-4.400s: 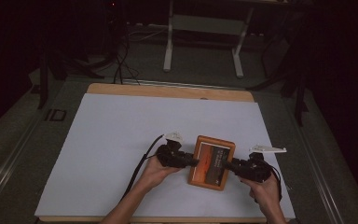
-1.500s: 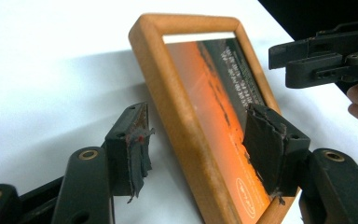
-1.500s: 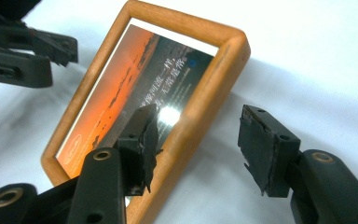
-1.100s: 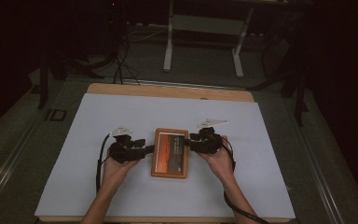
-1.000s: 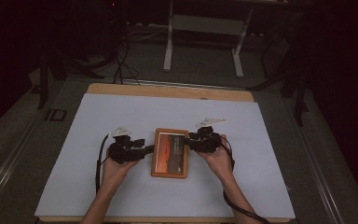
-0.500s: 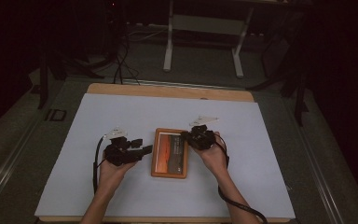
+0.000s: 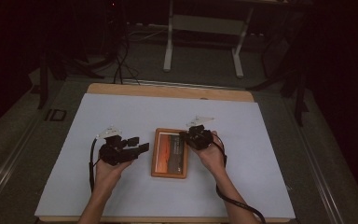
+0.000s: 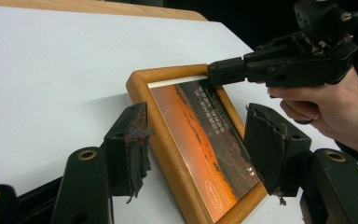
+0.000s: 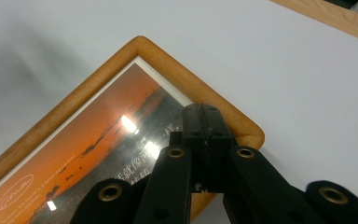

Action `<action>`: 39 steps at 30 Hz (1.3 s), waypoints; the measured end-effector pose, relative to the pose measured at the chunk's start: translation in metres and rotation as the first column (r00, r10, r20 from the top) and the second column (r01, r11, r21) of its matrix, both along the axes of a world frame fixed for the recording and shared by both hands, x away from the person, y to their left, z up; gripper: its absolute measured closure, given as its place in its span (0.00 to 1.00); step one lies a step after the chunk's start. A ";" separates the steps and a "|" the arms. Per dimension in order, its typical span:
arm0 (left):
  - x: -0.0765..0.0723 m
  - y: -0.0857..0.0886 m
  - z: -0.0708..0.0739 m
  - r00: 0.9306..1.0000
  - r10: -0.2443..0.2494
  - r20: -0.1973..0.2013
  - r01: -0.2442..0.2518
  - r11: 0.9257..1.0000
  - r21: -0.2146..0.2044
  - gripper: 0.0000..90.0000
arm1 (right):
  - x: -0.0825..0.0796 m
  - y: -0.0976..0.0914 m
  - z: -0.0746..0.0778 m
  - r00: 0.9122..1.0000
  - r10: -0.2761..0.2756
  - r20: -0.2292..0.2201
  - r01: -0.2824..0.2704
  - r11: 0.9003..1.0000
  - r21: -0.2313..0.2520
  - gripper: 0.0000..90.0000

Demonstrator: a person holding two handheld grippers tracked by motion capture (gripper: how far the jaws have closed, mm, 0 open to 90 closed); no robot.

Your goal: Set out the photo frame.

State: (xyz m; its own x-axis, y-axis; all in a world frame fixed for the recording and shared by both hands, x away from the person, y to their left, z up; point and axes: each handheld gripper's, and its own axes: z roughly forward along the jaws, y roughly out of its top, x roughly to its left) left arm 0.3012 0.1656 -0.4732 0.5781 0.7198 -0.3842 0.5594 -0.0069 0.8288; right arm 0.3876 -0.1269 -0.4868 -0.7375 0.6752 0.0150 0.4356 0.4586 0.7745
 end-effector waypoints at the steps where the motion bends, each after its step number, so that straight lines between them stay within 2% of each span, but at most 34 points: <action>1: 0.000 0.000 0.000 1.000 -0.001 0.000 0.001 1.000 0.000 0.45 | 0.000 0.000 -0.001 1.000 -0.003 -0.001 0.003 1.000 -0.001 1.00; 12: -0.002 -0.001 0.002 1.000 -0.011 -0.004 0.011 1.000 -0.008 0.46 | 0.003 0.000 -0.004 1.000 -0.001 -0.005 0.001 1.000 -0.026 1.00; 21: -0.002 -0.002 0.002 1.000 -0.020 -0.017 0.019 1.000 -0.011 0.45 | 0.009 -0.002 -0.004 0.999 -0.035 -0.015 0.035 0.999 0.002 1.00; 29: -0.002 -0.003 0.001 0.999 -0.028 -0.028 0.028 1.000 -0.009 0.45 | 0.013 -0.003 -0.005 0.998 -0.066 -0.016 0.066 0.998 -0.003 1.00; 34: -0.002 -0.005 0.001 0.999 -0.017 -0.031 0.017 1.000 -0.005 0.45 | 0.016 -0.010 -0.010 0.994 -0.100 -0.034 0.100 0.995 -0.007 1.00; 38: -0.003 -0.007 0.001 1.000 -0.011 -0.027 0.011 1.000 -0.006 0.45 | 0.018 -0.016 -0.016 0.990 -0.127 -0.059 0.126 0.992 -0.014 1.00; 39: -0.003 -0.008 0.001 1.000 -0.008 -0.026 0.008 1.000 -0.001 0.45 | 0.020 -0.018 -0.018 0.988 -0.136 -0.077 0.135 0.991 -0.018 1.00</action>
State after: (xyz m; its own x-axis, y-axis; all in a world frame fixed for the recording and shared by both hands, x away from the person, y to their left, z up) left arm 0.2983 0.1577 -0.4723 0.5738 0.7146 -0.4001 0.5810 -0.0108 0.8139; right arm 0.4076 -0.1454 -0.5051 -0.6361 0.7693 0.0597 0.5535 0.4010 0.7300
